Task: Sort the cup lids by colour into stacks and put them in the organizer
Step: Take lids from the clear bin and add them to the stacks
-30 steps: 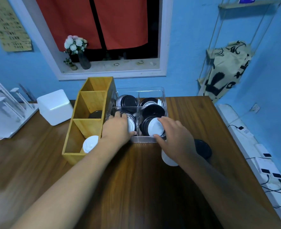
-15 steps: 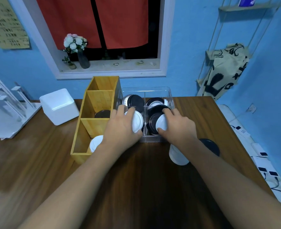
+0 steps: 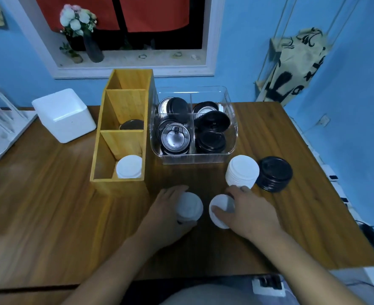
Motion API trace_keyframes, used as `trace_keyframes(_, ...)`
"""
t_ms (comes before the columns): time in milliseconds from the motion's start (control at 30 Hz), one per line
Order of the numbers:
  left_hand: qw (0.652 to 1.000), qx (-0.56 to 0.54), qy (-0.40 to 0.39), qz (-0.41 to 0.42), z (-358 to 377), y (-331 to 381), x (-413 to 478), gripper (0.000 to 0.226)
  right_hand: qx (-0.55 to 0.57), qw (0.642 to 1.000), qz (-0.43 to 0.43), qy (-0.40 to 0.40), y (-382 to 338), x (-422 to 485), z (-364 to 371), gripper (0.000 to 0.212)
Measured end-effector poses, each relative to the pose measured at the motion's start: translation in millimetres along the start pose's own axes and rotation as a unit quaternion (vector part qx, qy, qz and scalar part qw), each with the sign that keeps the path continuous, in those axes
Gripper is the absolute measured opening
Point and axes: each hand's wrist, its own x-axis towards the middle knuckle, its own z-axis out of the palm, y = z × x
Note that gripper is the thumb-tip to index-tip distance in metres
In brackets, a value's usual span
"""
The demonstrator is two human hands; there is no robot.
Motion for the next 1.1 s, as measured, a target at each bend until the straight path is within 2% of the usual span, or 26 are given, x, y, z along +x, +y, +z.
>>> trace_keyframes(100,1.000,-0.018,0.018,0.003,0,-11,-4,0.098,-0.066,0.996,-0.008,0.053,6,-1,13,0.067)
trace_keyframes(200,0.999,-0.021,0.027,0.006,1,-25,-7,0.093,0.041,0.995,-0.062,0.071,28,-7,16,0.058)
trace_keyframes(267,0.999,-0.019,0.028,0.027,2,-30,-7,0.083,0.111,0.983,-0.142,0.029,42,-10,16,0.060)
trace_keyframes(367,0.998,-0.033,0.001,0.061,-1,-31,-5,0.081,0.125,0.968,-0.209,-0.051,48,-8,22,0.080)
trace_keyframes(500,0.997,-0.006,0.037,0.072,4,-24,-3,0.091,0.075,0.979,-0.189,-0.010,41,-13,29,0.078)
trace_keyframes(567,0.996,0.014,0.066,0.065,10,-17,-3,0.091,0.008,0.988,-0.149,0.032,31,-21,30,0.077)
trace_keyframes(667,0.995,0.001,0.064,0.081,13,-15,1,0.084,-0.084,0.992,-0.074,0.056,20,-30,31,0.095)
trace_keyframes(767,0.993,-0.049,0.023,0.108,7,-23,4,0.085,0.017,0.993,-0.114,0.016,29,-36,31,0.099)
trace_keyframes(867,0.992,-0.045,0.032,0.116,9,-26,2,0.091,0.105,0.977,-0.181,-0.051,42,-35,31,0.093)
trace_keyframes(1000,0.992,-0.016,0.064,0.105,19,-20,4,0.091,0.081,0.979,-0.186,-0.021,41,-28,32,0.082)
trace_keyframes(1100,0.991,-0.040,0.031,0.122,14,-24,6,0.087,0.012,0.985,-0.170,0.018,32,-28,32,0.086)
